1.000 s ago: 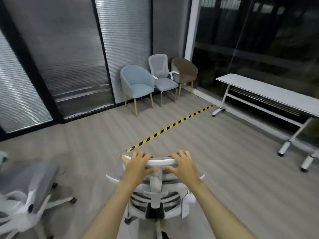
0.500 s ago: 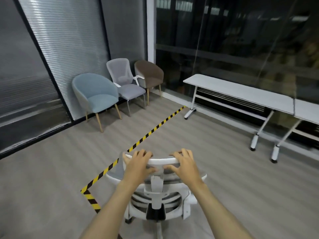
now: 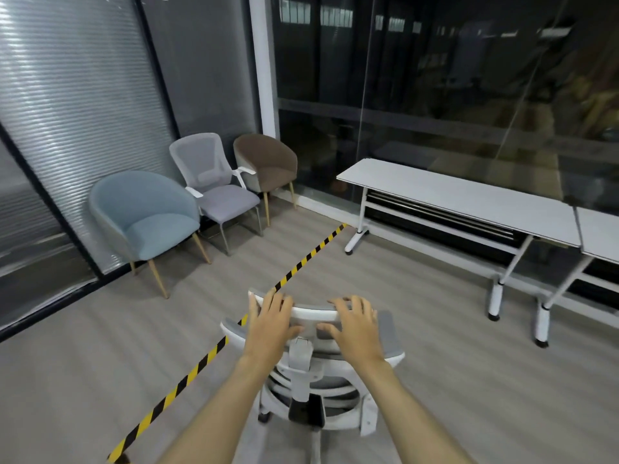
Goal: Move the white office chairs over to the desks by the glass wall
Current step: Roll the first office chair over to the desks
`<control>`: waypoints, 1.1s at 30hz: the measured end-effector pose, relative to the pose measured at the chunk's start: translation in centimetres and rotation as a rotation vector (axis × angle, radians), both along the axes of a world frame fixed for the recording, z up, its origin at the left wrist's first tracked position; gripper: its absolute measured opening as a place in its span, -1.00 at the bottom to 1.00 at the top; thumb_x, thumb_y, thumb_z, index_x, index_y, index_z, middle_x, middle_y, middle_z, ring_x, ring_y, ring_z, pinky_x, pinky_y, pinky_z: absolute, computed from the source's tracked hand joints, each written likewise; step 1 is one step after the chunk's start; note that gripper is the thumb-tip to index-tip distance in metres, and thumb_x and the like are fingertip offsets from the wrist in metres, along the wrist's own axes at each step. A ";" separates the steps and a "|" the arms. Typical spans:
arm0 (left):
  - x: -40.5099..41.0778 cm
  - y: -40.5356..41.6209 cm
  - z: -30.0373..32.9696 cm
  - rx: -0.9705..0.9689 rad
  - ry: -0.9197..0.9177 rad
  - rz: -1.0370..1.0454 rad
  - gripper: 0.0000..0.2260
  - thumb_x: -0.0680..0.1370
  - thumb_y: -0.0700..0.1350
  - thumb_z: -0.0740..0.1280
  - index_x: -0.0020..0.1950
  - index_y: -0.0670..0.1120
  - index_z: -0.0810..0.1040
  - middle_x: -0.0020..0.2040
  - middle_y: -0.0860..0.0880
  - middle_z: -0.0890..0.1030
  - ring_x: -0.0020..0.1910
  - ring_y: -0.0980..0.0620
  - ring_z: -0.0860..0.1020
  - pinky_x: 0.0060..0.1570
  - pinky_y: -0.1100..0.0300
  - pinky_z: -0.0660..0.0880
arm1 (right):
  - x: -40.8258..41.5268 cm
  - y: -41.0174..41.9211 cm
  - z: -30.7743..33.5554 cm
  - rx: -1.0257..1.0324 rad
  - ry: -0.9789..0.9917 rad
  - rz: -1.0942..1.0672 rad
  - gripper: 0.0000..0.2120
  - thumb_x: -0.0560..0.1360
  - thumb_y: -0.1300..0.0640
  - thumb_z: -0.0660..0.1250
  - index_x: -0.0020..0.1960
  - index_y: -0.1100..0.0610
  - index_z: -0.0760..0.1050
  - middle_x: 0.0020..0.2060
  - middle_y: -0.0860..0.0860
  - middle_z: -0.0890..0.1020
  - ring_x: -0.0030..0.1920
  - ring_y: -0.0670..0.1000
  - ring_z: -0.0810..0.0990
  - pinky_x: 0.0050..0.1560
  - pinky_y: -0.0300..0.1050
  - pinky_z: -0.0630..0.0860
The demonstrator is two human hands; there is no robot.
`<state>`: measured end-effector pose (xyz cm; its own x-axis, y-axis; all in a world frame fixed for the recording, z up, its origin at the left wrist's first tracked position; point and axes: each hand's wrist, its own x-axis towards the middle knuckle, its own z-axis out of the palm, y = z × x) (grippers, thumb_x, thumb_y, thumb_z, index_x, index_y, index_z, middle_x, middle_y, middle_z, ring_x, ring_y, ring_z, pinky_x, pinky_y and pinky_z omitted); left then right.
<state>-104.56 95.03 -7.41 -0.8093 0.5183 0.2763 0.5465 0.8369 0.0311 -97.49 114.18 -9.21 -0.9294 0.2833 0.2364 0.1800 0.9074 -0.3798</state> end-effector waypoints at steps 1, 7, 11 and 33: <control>-1.7 1.2 0.0 0.003 -0.003 -0.009 -0.44 0.30 0.22 0.57 0.14 -0.06 0.54 0.13 -0.02 0.58 0.31 -0.11 0.50 0.39 -0.34 0.30 | -1.6 1.0 0.1 0.018 -0.008 -0.022 -0.50 0.49 -0.29 0.36 0.37 -0.14 0.45 0.26 -0.04 0.45 0.34 0.07 0.35 0.39 0.15 0.32; -13.9 8.0 -0.4 0.006 -0.017 -0.102 -0.36 0.30 0.19 0.58 0.23 -0.10 0.49 0.20 -0.06 0.55 0.39 -0.15 0.46 0.40 -0.36 0.31 | -11.2 6.7 0.2 0.062 0.017 -0.148 -0.52 0.50 -0.26 0.36 0.37 -0.13 0.46 0.24 0.02 0.48 0.32 0.12 0.39 0.45 0.26 0.28; -22.3 13.0 0.0 0.008 -0.100 -0.182 -0.33 0.41 0.21 0.51 0.40 -0.05 0.40 0.40 -0.05 0.46 0.52 -0.13 0.31 0.47 -0.29 0.23 | -18.5 10.7 0.2 0.036 0.019 -0.224 -0.49 0.52 -0.25 0.35 0.42 -0.12 0.41 0.29 0.05 0.46 0.37 0.15 0.36 0.44 0.29 0.28; -52.3 29.6 -0.8 0.264 -0.504 -0.329 -0.37 0.64 -0.08 0.29 0.63 0.13 0.06 0.65 0.06 -0.01 0.57 -0.05 0.15 0.45 -0.04 0.34 | -53.3 29.0 1.2 -0.109 -0.098 -0.343 -0.62 0.72 -0.04 0.08 0.51 -0.27 0.26 0.24 -0.05 0.45 0.29 0.06 0.32 0.41 0.45 0.15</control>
